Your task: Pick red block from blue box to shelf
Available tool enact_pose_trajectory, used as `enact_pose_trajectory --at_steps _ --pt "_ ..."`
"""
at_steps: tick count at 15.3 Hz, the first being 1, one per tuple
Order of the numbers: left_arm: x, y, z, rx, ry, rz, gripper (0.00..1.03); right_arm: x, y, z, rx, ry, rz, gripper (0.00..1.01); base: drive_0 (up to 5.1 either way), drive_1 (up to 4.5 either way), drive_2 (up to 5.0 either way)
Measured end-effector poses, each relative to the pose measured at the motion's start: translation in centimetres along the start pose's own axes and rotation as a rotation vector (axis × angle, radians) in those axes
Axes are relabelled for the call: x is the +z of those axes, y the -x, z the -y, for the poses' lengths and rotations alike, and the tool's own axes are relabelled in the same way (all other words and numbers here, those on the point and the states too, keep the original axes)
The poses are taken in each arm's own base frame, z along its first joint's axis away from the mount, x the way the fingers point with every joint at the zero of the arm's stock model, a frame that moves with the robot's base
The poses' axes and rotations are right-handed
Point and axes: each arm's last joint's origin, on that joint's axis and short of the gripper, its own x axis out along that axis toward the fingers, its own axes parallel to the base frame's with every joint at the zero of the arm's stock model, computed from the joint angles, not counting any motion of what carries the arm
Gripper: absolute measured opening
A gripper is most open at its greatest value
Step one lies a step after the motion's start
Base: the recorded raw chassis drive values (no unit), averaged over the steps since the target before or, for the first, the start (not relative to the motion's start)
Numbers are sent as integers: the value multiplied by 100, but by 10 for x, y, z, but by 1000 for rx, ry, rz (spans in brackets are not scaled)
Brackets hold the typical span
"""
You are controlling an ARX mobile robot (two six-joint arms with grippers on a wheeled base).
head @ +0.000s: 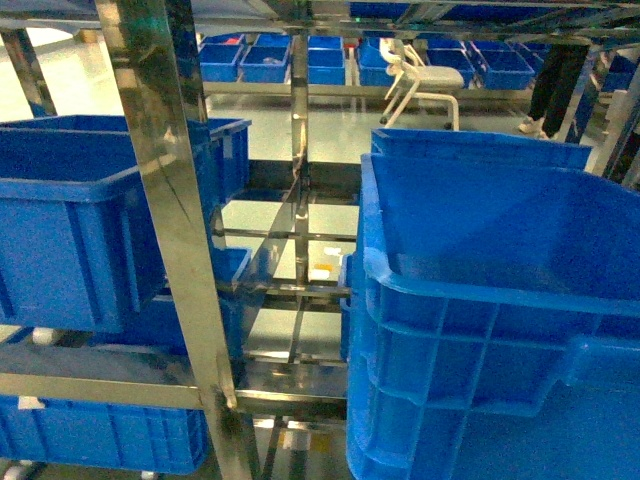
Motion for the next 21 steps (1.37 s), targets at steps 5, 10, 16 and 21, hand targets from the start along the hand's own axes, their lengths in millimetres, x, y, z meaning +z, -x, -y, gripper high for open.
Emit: enact_pose_trajectory --at_steps 5,10,16,21 --pt "0 0 0 0 0 0 98 0 0 0 0 0 0 28 0 0 0" --pt "0 0 0 0 0 0 98 0 0 0 0 0 0 28 0 0 0" --pt "0 0 0 0 0 0 98 -3 0 -2 9 -4 -122 28 0 0 0" --pt "0 0 0 0 0 0 98 15 -15 -14 98 -28 -27 28 0 0 0"
